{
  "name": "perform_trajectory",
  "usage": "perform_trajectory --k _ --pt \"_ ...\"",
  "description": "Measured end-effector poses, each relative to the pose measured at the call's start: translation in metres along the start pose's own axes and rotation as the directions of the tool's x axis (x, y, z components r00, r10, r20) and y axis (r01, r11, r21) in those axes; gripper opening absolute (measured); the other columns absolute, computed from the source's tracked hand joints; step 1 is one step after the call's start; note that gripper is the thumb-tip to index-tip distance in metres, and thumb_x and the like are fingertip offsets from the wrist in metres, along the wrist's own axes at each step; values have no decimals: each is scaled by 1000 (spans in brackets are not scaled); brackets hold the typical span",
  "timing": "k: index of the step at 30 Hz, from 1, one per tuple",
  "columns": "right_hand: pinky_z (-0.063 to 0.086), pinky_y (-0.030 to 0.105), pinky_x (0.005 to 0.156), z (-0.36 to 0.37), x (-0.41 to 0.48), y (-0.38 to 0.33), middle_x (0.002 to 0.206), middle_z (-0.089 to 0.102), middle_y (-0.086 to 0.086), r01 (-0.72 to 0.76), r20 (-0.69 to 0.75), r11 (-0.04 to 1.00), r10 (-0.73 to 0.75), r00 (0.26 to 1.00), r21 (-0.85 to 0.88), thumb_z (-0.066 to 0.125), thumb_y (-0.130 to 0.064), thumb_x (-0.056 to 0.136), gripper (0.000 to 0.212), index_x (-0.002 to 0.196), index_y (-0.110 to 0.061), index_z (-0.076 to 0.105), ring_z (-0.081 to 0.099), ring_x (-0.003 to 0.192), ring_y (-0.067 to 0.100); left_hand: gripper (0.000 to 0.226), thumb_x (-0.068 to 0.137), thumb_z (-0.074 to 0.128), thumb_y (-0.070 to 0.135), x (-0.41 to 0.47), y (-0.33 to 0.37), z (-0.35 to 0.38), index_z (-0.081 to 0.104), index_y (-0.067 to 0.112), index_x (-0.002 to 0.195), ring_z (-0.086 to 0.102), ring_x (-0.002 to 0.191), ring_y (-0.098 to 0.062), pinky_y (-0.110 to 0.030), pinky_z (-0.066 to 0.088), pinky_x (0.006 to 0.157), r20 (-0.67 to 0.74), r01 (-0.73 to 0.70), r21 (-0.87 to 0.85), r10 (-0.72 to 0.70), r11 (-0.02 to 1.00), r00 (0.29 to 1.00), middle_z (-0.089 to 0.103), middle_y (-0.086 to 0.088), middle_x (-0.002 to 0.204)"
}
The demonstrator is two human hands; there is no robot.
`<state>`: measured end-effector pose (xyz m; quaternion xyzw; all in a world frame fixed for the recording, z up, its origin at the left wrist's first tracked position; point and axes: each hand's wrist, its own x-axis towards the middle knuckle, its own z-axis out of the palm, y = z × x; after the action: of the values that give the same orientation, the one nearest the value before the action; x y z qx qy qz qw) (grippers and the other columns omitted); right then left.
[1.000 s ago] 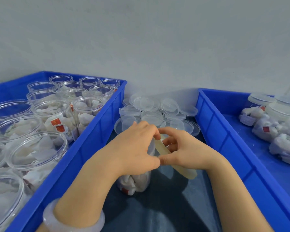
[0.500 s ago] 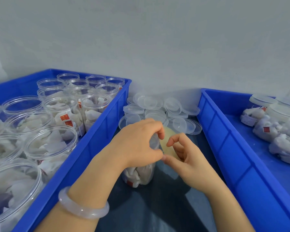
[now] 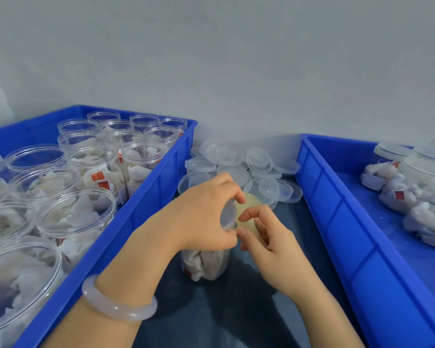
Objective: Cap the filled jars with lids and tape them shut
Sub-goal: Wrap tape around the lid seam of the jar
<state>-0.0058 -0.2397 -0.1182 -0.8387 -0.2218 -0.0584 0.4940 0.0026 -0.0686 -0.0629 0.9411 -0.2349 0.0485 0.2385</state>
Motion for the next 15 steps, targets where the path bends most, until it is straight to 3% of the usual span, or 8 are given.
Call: perform_trajectory --k 1,3,5,7,9,12,15 --pt "46 41 65 0 0 0 71 54 13 0 -7 1000 0 1000 -7 56 -31 91 13 93 -40 48 55 72 31 36 77 70 27 1 0 -1 56 29 110 47 116 0 1 17 100 12 -3 10 3 1000 1000 47 20 112" --pt "46 37 66 2 -1 1 66 52 1 1 -19 1000 -2 1000 -23 56 -32 91 12 93 -40 48 56 71 29 32 80 68 30 2 2 -3 58 31 110 33 134 3 -16 -8 113 42 -2 32 0 999 999 54 19 121" --pt "43 22 60 3 -1 3 65 53 -20 15 -31 998 -16 999 -55 54 -33 92 12 93 -42 46 56 66 19 36 83 67 33 3 4 -3 57 36 117 15 143 3 -39 -12 116 91 51 51 -55 997 994 50 21 133" --pt "39 13 59 3 -2 4 66 51 -33 27 -34 996 -30 999 -81 52 -33 93 13 94 -43 43 54 65 9 47 83 66 33 2 5 -2 51 42 126 4 146 -1 -53 -6 116 136 109 56 -116 992 984 41 20 144" --pt "37 9 59 2 -3 4 61 50 -31 57 -32 993 -61 998 -107 53 -31 94 14 95 -41 43 52 64 3 55 84 65 33 -1 5 -1 45 46 133 3 145 1 -45 5 119 123 96 49 -101 994 987 34 18 150" --pt "35 5 56 2 -1 2 59 49 -35 116 -52 983 -125 991 -146 58 -23 93 20 97 -37 44 50 58 -4 58 80 69 28 -8 2 -4 46 45 131 31 130 4 -15 28 103 31 27 -29 -27 999 999 45 26 136" --pt "35 5 59 3 5 1 64 49 -40 101 -29 984 -106 994 -144 62 -24 91 25 93 -40 43 50 61 -5 56 74 73 25 -11 -2 -6 49 44 121 50 112 -7 -28 42 95 -25 18 -78 -20 997 1000 46 26 121"
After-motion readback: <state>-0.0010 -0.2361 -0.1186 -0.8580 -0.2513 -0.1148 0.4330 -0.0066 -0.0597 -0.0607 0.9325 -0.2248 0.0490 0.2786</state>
